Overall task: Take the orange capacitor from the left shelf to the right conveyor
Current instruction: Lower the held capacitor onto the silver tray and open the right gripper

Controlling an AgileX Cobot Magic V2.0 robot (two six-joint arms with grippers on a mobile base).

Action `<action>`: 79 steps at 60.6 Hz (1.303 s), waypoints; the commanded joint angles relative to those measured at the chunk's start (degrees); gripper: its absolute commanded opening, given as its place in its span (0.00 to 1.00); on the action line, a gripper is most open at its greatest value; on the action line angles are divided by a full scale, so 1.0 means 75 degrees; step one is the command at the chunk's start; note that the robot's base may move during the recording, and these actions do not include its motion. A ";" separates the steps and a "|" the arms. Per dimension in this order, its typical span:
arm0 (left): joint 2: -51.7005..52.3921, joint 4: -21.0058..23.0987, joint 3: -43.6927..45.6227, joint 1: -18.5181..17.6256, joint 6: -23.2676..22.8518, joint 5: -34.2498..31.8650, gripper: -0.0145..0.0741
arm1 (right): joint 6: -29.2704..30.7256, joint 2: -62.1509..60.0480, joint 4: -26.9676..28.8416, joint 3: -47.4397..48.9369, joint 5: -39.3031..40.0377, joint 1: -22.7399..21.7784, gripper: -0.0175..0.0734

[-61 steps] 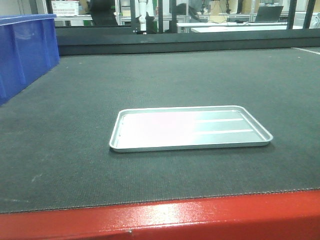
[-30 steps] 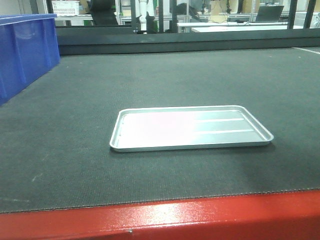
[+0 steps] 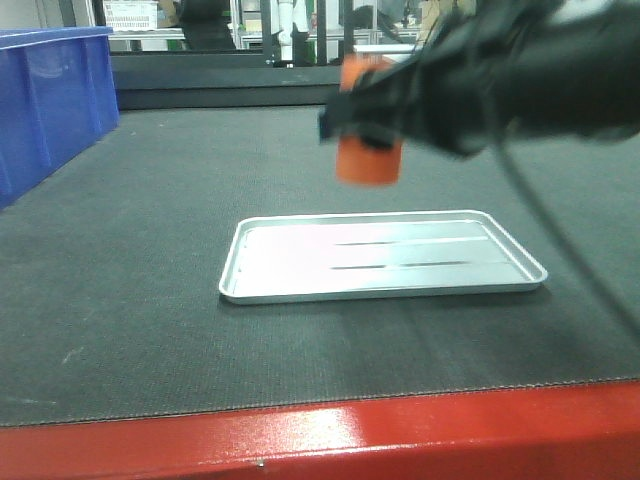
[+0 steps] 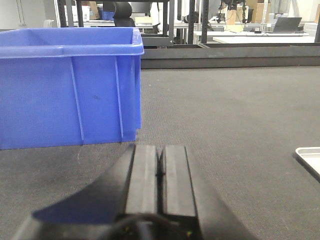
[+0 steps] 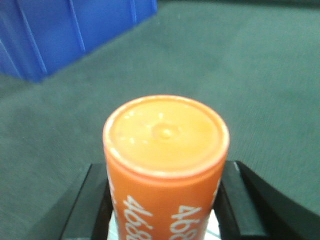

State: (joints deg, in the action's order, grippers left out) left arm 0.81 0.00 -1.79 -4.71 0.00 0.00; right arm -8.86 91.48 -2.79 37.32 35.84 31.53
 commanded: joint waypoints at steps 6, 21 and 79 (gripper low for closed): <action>-0.0077 0.0042 0.0045 -0.0027 0.0000 -0.0670 0.05 | 0.0092 -0.0016 -0.0074 0.0241 0.0902 -0.0014 0.25; -0.0077 0.0042 0.0045 -0.0027 0.0000 -0.0670 0.05 | 0.0321 0.0191 0.0089 0.0241 0.0716 -0.0025 0.36; -0.0077 0.0042 0.0045 -0.0027 0.0000 -0.0670 0.05 | 0.0321 -0.2120 0.0098 0.0241 0.0015 -0.0025 0.67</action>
State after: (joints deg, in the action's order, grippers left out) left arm 0.81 0.00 -1.79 -4.71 0.00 0.00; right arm -7.01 82.64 -2.19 37.47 35.24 31.53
